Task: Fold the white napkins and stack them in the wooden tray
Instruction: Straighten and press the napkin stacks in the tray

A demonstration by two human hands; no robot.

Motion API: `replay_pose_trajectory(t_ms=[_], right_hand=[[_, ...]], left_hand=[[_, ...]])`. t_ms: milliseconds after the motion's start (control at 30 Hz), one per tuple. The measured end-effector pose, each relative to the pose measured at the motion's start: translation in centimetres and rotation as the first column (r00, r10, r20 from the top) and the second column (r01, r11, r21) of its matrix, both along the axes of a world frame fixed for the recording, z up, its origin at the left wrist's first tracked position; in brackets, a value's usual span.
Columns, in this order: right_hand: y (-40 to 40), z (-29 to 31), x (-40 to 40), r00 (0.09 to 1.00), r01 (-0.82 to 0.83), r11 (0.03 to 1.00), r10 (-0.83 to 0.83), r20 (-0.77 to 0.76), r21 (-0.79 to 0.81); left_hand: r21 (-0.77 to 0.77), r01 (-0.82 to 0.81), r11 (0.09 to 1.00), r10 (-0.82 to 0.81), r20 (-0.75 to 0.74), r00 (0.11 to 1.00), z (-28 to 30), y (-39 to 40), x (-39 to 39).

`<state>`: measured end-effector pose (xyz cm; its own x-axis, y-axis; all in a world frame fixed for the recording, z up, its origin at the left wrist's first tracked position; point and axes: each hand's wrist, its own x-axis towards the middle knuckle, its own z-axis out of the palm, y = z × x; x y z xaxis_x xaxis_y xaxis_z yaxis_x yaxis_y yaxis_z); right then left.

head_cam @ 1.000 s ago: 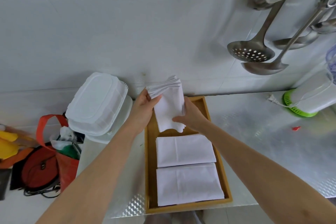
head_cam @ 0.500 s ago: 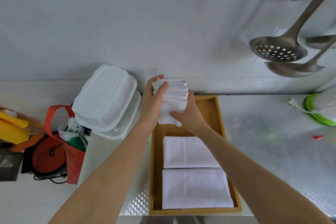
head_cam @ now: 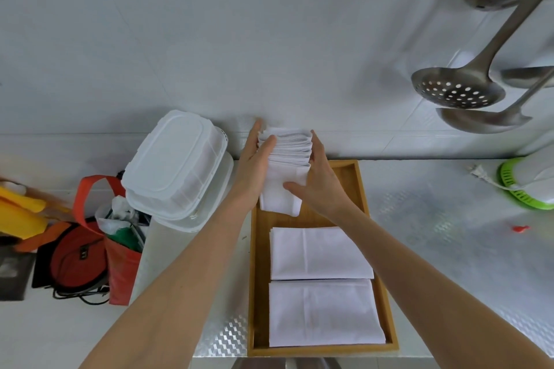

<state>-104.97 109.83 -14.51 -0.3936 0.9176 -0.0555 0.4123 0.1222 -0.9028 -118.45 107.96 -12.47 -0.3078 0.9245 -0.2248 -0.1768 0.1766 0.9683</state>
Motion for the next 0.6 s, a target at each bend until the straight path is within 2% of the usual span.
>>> replay_pose_trajectory(t_ms=[167, 367, 500, 600], right_hand=[[-0.7, 0.3, 0.4, 0.999, -0.022, 1.000, 0.021, 0.039, 0.022], [-1.7, 1.2, 1.4, 0.986, 0.165, 0.986, -0.165, -0.007, -0.007], [-2.2, 1.6, 1.6, 0.992, 0.121, 0.991, -0.120, -0.036, 0.052], [-2.3, 1.7, 1.6, 0.996, 0.093, 0.984, -0.090, -0.028, 0.154]], left_hand=[[-0.035, 0.037, 0.999, -0.039, -0.062, 0.997, 0.0, 0.1, -0.1], [-0.013, -0.059, 0.998, 0.057, -0.108, 0.993, 0.2, -0.2, 0.3], [-0.017, -0.088, 0.996, 0.085, -0.133, 0.987, 0.2, 0.0, 0.5], [-0.027, -0.097, 0.995, 0.092, -0.138, 0.986, 0.1, 0.2, 0.7]])
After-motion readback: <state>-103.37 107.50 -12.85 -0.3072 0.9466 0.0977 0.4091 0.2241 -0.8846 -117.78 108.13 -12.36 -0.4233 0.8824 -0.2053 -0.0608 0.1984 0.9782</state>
